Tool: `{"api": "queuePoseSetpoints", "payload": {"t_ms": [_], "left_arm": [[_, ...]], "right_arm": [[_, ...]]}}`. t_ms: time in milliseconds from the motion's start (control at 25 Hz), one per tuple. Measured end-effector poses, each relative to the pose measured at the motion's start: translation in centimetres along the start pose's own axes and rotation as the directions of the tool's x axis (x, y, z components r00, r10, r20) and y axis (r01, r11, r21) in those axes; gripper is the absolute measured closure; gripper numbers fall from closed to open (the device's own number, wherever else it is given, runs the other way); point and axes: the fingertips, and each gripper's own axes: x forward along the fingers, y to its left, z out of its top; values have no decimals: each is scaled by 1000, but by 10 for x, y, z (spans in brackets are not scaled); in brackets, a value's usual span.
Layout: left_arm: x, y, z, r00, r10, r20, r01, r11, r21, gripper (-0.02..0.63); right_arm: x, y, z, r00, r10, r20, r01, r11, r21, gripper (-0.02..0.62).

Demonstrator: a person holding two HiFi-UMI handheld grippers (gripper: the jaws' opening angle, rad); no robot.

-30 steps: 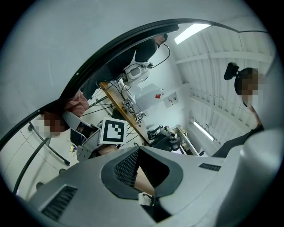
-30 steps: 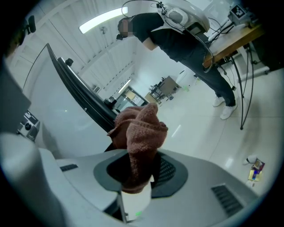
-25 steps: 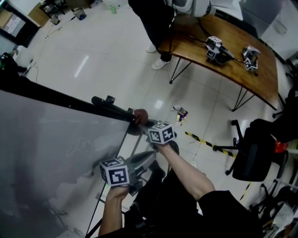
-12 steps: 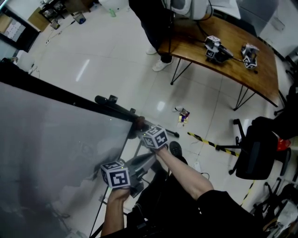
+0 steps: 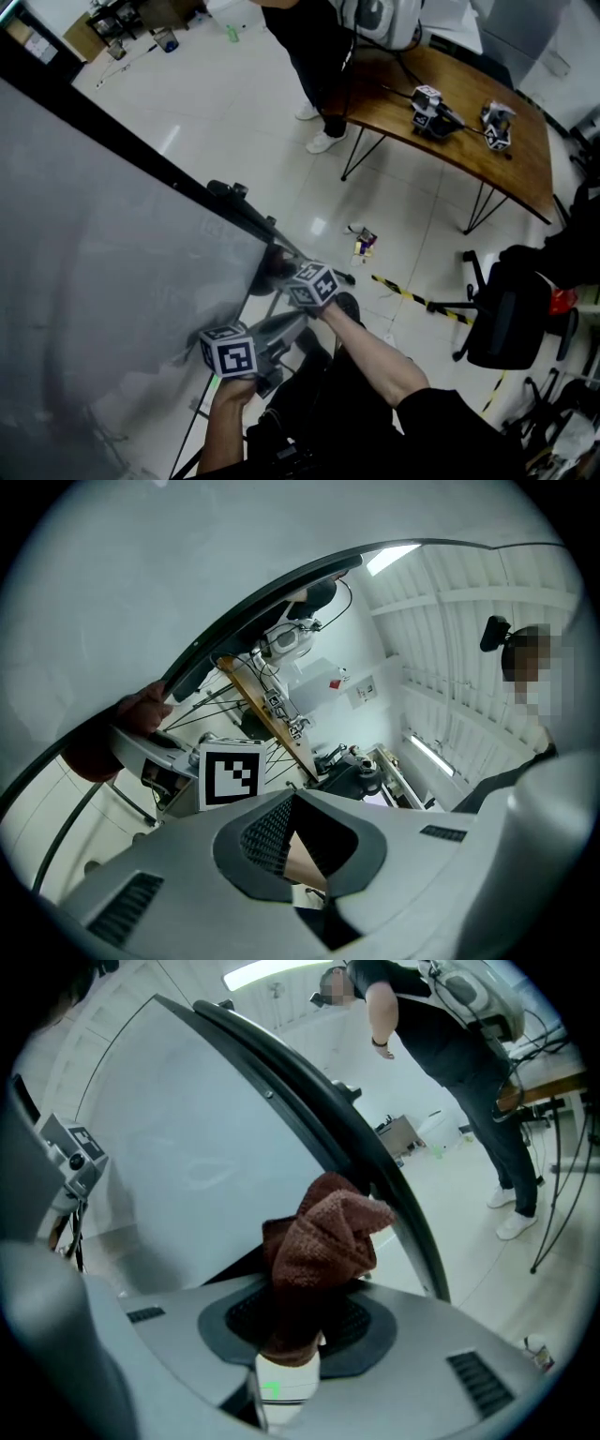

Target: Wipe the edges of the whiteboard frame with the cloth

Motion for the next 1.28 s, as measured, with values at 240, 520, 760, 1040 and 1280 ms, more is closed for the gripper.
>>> {"api": "queuePoseSetpoints", "payload": {"t_ms": [240,520,760,1040,1280], "left_arm": [[-15,-1,-10,1000,-8,20,8,1000,-6,618],[-36,-12,-15,997,-48,67,49,999,-15,620],[-62,-31,-17,992,-97,77,96,995,23,618],[-71,-73,-17,971,-234,57,229,971,73,618],[-75,-103,-16,947,-314,64,305,945,119,618]], "right_arm": [[3,25,-16,998,52,-25,-51,998,33,485],[-21,52,-14,993,110,37,-113,986,119,483],[-67,81,27,979,98,177,-128,977,171,483],[-158,126,91,921,6,389,-89,977,195,483],[-211,170,115,877,29,480,-125,978,170,483]]}}
